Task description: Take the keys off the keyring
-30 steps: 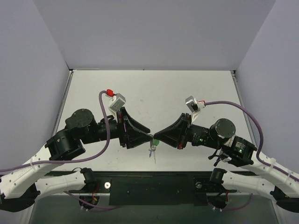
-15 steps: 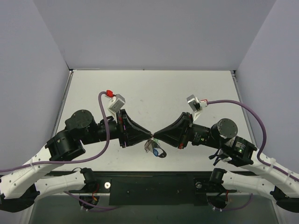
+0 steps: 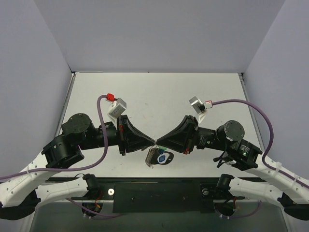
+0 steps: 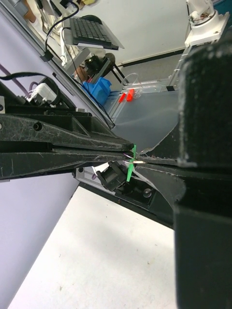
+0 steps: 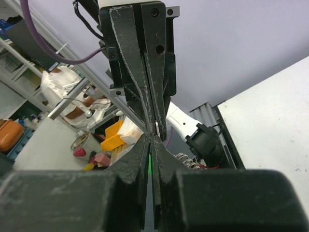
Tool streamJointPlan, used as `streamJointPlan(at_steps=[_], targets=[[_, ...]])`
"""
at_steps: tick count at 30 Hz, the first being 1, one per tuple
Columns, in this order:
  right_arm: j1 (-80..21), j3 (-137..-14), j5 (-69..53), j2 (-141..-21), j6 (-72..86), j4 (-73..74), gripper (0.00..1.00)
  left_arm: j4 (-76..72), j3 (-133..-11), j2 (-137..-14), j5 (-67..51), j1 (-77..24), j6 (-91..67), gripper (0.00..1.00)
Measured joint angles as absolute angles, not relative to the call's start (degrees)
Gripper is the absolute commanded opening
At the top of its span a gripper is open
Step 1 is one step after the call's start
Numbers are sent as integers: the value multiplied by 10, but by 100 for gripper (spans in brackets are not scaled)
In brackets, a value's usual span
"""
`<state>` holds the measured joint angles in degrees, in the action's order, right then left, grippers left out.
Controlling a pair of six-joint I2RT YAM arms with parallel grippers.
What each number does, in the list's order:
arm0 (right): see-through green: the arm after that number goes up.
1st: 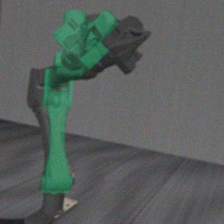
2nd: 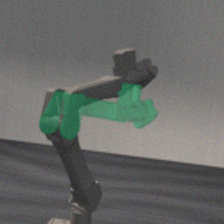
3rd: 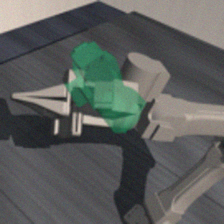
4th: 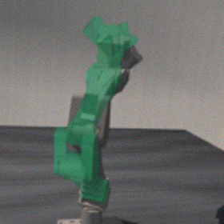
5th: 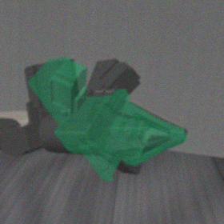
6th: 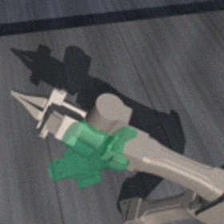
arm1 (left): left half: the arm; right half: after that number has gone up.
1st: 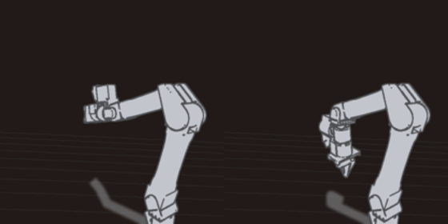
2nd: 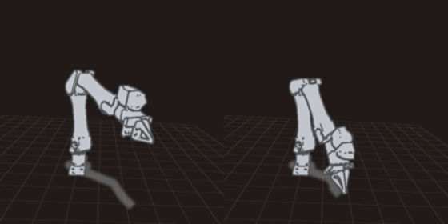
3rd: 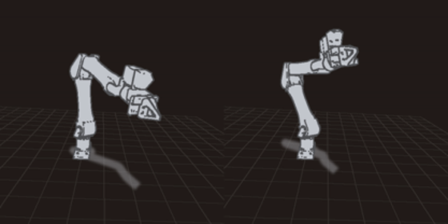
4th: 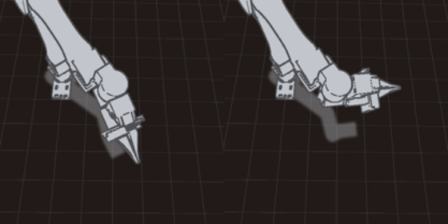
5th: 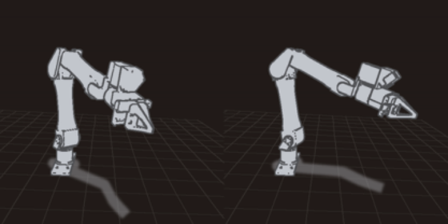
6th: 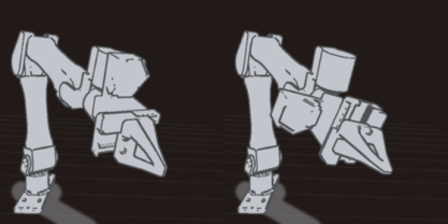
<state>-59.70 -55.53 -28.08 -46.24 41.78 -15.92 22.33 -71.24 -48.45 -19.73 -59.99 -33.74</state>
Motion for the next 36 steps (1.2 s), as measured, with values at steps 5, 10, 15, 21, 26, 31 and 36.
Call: streamJointPlan(at_steps=[5, 10, 15, 21, 26, 31, 36], targets=[[-592, -555, -321, -475, 442, -193, 0, 232, -725, -484, -218, -600, -334, 0], [-585, -555, -360, -487, 464, -223, 0, 233, -732, -484, -248, -600, -335, 0], [-571, -555, -401, -498, 487, -250, 0, 225, -732, -482, -274, -599, -342, 0], [-562, -556, -440, -519, 506, -283, 0, 208, -732, -482, -309, -598, -357, 0], [-558, -563, -467, -535, 519, -304, 0, 200, -732, -482, -325, -597, -364, 0], [-558, -567, -478, -552, 531, -324, 0, 197, -732, -481, -339, -595, -369, 0], [-558, -570, -489, -560, 544, -339, 0, 190, -732, -481, -346, -595, -371, 0]])
